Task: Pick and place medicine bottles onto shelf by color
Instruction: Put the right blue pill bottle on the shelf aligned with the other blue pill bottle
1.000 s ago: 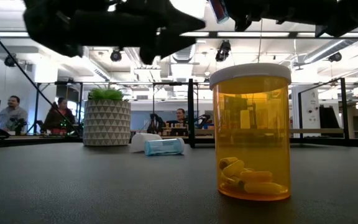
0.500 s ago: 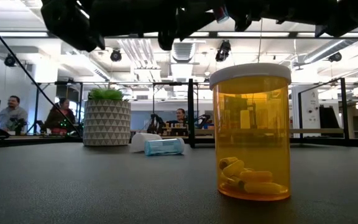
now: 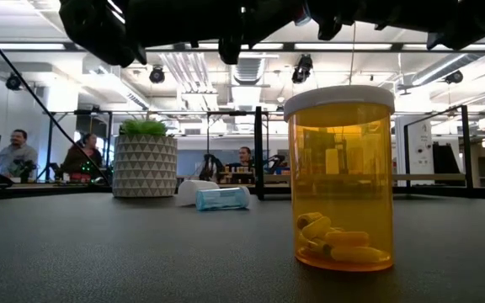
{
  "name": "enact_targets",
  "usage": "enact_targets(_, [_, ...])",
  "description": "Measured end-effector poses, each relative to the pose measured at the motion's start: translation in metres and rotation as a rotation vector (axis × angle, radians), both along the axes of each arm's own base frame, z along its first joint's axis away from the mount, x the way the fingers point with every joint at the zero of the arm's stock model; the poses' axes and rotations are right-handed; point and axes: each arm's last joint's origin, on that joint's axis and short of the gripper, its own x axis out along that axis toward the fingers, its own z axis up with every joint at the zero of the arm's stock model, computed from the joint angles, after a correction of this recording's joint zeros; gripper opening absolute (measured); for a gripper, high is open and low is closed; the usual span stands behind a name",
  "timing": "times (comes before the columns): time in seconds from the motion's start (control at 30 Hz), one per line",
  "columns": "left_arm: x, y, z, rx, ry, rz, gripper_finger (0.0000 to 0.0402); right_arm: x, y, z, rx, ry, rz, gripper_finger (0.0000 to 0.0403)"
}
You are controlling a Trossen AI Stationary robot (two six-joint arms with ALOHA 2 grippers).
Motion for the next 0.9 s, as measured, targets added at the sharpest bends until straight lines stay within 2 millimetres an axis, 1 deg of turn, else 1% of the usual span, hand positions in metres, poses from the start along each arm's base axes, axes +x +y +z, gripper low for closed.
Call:
enact_targets(0.63, [0.0003, -0.0001, 0.0005, 0.000, -0.001, -0.004, 0.0135, 0.0001, -0.0001, -0.0006, -0.002, 0.007, -0.004, 0.0114])
enact_targets(0.73, [0.0003, -0.0003, 0.0003, 0.001, 0.000, -0.004, 0.0115, 0.0002, -0.0001, -0.0009, -0.003, 0.010, -0.003, 0.0116])
enact_targets(0.9, [0.0003, -0.0003, 0.0004, 0.000, 0.000, -0.004, 0.0065, 0.0002, 0.0000, -0.0010, -0.003, 0.011, -0.003, 0.0113])
